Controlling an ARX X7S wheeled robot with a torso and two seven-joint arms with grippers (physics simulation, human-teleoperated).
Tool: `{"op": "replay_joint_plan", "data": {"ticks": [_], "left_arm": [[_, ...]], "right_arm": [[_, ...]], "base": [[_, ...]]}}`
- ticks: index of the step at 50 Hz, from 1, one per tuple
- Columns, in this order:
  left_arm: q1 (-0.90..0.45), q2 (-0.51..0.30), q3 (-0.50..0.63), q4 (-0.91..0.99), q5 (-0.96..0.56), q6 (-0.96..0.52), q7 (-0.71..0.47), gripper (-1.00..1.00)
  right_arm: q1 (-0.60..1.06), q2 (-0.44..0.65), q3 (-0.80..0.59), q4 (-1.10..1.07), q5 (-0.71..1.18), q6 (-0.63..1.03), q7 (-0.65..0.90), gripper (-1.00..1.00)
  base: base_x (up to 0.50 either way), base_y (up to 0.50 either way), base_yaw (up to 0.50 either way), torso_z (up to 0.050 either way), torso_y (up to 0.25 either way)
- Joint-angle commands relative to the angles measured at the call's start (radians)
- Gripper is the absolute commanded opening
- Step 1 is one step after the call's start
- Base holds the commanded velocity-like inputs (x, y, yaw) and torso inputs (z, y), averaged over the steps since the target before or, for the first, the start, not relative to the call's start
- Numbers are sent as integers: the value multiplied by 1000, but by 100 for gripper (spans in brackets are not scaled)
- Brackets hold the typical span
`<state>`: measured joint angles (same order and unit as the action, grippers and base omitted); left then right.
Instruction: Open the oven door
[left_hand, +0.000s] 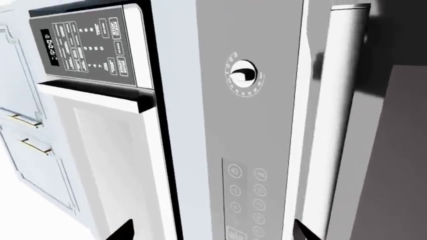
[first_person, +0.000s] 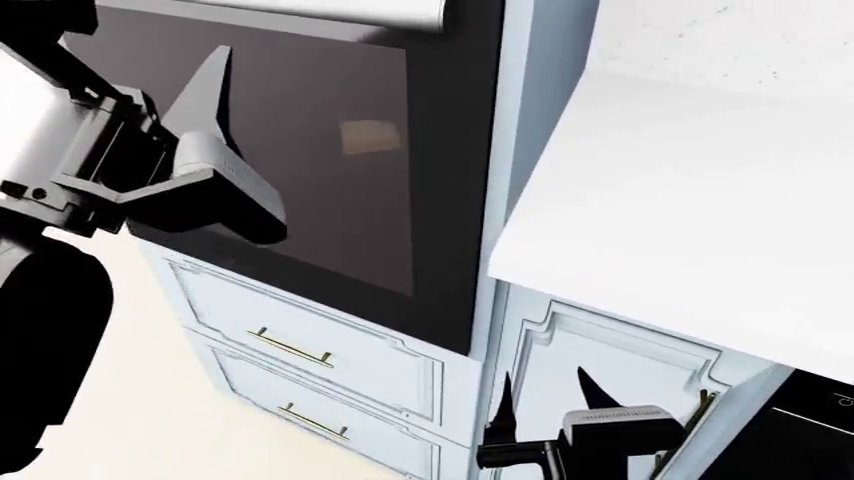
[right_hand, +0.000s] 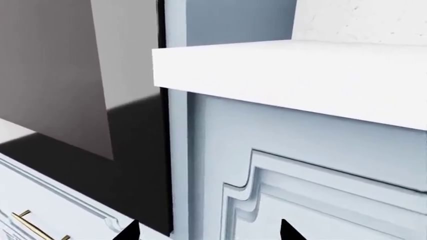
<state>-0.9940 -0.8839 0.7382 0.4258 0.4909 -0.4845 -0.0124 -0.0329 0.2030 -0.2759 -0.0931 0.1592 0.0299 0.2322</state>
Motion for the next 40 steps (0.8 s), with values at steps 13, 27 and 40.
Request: {"op": "replay_joint_plan", "data": {"ticks": [13,27,40], "left_arm": [[-109,-30,163,-56,173,244,30,100],[-135,15,150,-91,161,229,30,100],[-134,76,173,-188,158,237,8,100]], "right_arm": [[15,4,-5,14,3,-3,20,100],[14,9,-11,15,6,-8,28,100],[14,15,-16,11,10,-13,33,100]], "base": [[0,0,0,0,0],[0,0,0,0,0],[0,0,0,0,0]]}}
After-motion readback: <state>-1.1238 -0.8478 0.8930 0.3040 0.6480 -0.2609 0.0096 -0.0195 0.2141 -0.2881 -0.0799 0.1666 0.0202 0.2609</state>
